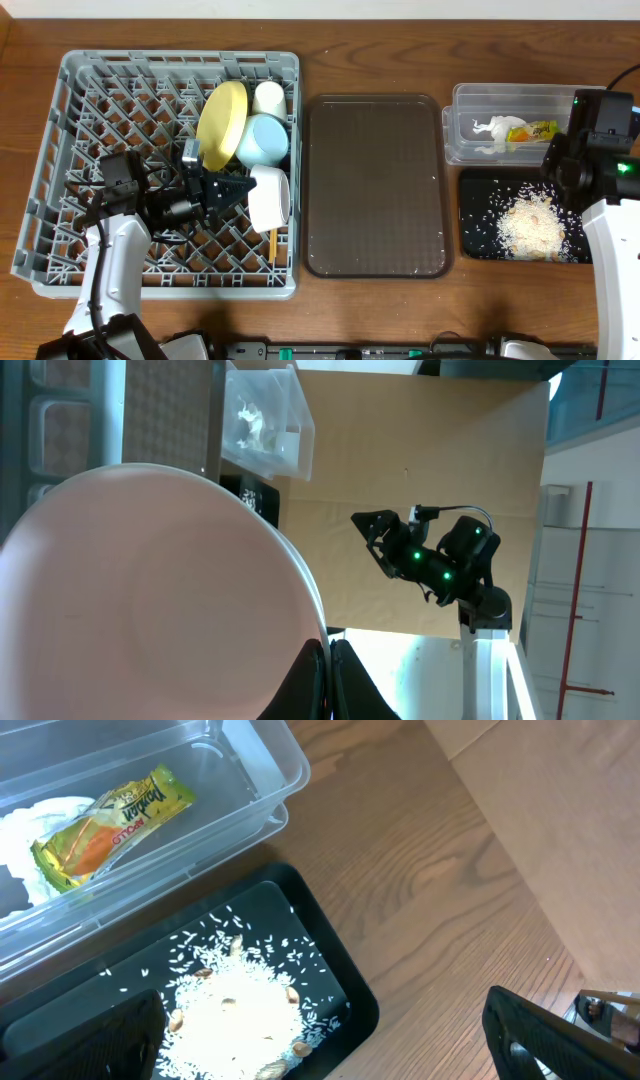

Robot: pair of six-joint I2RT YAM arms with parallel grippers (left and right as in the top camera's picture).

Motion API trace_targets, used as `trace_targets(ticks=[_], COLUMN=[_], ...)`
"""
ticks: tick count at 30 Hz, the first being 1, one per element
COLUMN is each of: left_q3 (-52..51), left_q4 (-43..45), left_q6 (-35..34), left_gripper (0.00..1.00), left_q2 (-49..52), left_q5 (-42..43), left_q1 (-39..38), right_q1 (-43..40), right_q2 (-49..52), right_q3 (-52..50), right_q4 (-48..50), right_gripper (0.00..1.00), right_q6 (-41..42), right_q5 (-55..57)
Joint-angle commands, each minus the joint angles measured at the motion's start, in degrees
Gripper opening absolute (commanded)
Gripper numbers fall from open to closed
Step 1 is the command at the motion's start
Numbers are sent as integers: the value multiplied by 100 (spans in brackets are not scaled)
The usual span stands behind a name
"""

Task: Sort waste into correct bins and load items into the dishwasher rack
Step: 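Lower the paper bowl upright into a rack slot beside the blue bowl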

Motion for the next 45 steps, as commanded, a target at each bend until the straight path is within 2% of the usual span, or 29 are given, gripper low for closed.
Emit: trace_targets(ticks=[1, 8, 19, 25, 27, 36, 45], left_q3=[-66, -181, -184, -184, -184, -170, -26], left_q4=[9, 61, 271, 286, 348, 798, 802], left_q6=[101, 125, 114, 118, 120, 118, 118], left_gripper=[6, 6, 8, 17, 24, 34, 42], left_q2=[48, 48, 48, 48, 48, 46, -35], left_q5=[87, -9, -603, -1545, -1794, -1869, -2599], left_q1=[26, 24, 26, 26, 26, 26, 26], right_q1=[-63, -63, -63, -63, -63, -63, -63], right_q2=[-72, -72, -72, -72, -72, -72, -72], right_q3=[24, 24, 24, 24, 24, 24, 24], right_q4=[-4, -4, -4, -4, -2, -4, -4], right_gripper=[99, 99, 99, 99, 99, 99, 99], right_q6=[7, 7, 9, 9, 9, 9, 9], right_q5=[140, 140, 140, 140, 140, 140, 140])
